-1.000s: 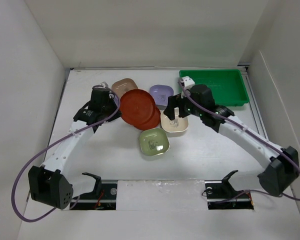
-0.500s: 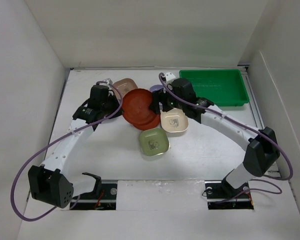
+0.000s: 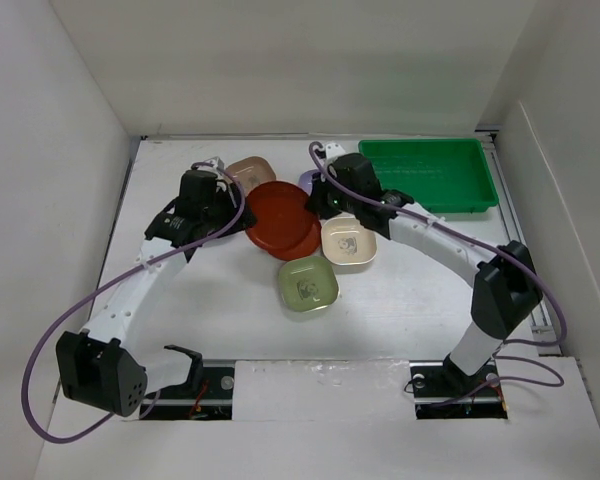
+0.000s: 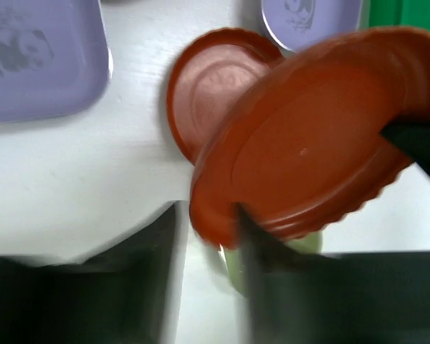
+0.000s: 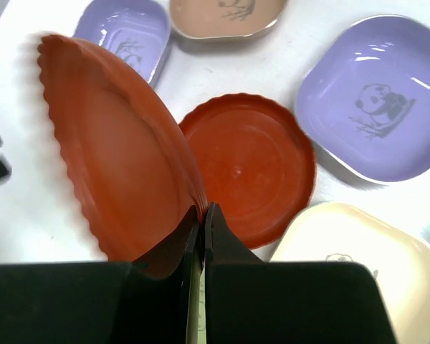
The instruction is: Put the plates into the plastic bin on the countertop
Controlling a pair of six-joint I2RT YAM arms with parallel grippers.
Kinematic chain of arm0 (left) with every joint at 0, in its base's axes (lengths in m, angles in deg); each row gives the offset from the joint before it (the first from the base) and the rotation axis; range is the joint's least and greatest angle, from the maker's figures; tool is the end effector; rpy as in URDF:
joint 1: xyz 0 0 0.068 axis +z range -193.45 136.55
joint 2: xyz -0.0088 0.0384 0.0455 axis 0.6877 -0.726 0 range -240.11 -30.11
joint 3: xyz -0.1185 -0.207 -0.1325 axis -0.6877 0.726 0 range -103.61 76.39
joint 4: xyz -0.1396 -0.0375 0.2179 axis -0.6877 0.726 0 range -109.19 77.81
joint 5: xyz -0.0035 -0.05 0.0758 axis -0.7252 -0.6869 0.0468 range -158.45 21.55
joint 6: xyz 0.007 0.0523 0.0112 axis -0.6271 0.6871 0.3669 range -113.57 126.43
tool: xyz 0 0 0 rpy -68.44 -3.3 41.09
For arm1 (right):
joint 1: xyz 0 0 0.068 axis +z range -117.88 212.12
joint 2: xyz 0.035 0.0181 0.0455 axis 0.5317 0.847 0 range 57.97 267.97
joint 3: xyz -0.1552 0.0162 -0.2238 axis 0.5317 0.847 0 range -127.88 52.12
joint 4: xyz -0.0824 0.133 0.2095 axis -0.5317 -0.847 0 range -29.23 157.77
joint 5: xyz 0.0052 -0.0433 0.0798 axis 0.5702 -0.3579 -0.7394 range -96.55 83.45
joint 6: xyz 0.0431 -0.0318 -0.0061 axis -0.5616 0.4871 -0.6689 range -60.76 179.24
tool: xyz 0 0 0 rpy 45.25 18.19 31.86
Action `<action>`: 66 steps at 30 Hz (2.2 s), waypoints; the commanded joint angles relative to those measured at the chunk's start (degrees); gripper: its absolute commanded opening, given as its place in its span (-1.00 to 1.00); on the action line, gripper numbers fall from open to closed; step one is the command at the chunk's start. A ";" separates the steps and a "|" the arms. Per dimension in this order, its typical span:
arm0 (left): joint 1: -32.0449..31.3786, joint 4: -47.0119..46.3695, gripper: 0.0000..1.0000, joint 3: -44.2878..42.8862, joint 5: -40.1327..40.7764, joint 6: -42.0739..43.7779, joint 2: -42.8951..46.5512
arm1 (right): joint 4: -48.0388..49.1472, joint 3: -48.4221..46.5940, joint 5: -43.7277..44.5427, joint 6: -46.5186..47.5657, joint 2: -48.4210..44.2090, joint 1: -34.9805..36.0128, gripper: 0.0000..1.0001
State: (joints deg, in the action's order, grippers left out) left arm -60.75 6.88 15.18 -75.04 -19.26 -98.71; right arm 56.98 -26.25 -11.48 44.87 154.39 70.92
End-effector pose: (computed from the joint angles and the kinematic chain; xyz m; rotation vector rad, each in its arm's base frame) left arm 0.2524 -0.0829 0.3270 -0.0931 2.2013 -0.5520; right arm 0.3075 0.2513 0.3042 -0.5056 2.0783 0.6479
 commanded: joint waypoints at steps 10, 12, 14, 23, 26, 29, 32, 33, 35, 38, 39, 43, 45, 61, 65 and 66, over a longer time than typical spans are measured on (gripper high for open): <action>-0.28 -1.89 0.99 0.03 11.25 -6.12 2.59 | -3.01 -2.41 5.99 -6.89 -5.02 -25.60 -1.00; -0.28 -1.89 0.99 0.56 11.25 -6.12 2.06 | -1.79 -1.62 5.46 -7.59 -4.06 -31.65 -1.00; -0.28 -2.51 0.99 0.57 10.55 -6.12 2.06 | -0.29 -2.13 3.88 -7.60 -0.73 -35.01 -1.00; -0.28 -2.51 0.99 1.09 9.41 -4.37 1.54 | -2.03 -13.01 -0.95 -8.31 13.87 -40.92 -1.00; -0.28 -2.51 0.99 1.62 9.40 -3.75 1.54 | -3.36 -14.88 -2.88 -8.30 17.57 -41.44 -0.77; -0.28 -2.51 0.99 1.62 8.79 -3.75 0.49 | -2.75 -15.67 -4.04 -8.30 18.10 -40.75 0.18; -0.28 -2.51 0.99 1.62 8.26 -3.75 0.48 | -3.45 -16.47 -2.46 -7.08 16.26 -38.99 0.85; -0.28 -2.51 0.99 1.62 8.26 -3.75 0.48 | -4.32 -16.47 0.42 -6.47 15.30 -37.76 1.00; -0.28 -2.51 0.99 2.14 8.26 -3.75 -0.04 | -4.33 -15.07 3.86 -5.07 11.45 -35.92 1.00; -0.28 -1.90 0.99 2.15 8.26 -4.36 -1.44 | -5.99 -14.53 5.72 -1.81 8.18 -30.74 1.00; -0.28 -1.89 0.99 2.15 8.78 -4.37 -2.06 | -6.00 -14.53 4.41 1.85 8.17 -29.07 1.00; -0.28 -1.37 0.99 2.15 8.79 -4.98 -3.30 | -8.54 -15.05 1.41 8.65 9.04 -19.66 1.00; -0.28 -0.85 0.99 2.15 9.66 -5.59 -3.30 | -9.69 -15.93 -1.47 10.14 11.66 -15.97 0.93; -8.62 -6.03 0.91 1.98 13.52 -13.76 -19.72 | -7.58 -6.89 4.48 8.39 0.27 -1.37 0.88; -9.24 -6.90 0.79 1.44 14.40 -16.49 -25.00 | -8.20 -2.60 6.42 7.87 -6.67 -1.37 0.88; -9.24 -6.90 0.74 1.44 15.02 -16.49 -26.75 | -8.20 -1.71 6.42 7.34 -9.82 -1.37 0.88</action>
State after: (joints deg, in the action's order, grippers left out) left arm -70.60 1.11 18.22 -63.63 -33.10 -123.93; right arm 47.10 -29.83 -7.83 53.02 151.07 69.92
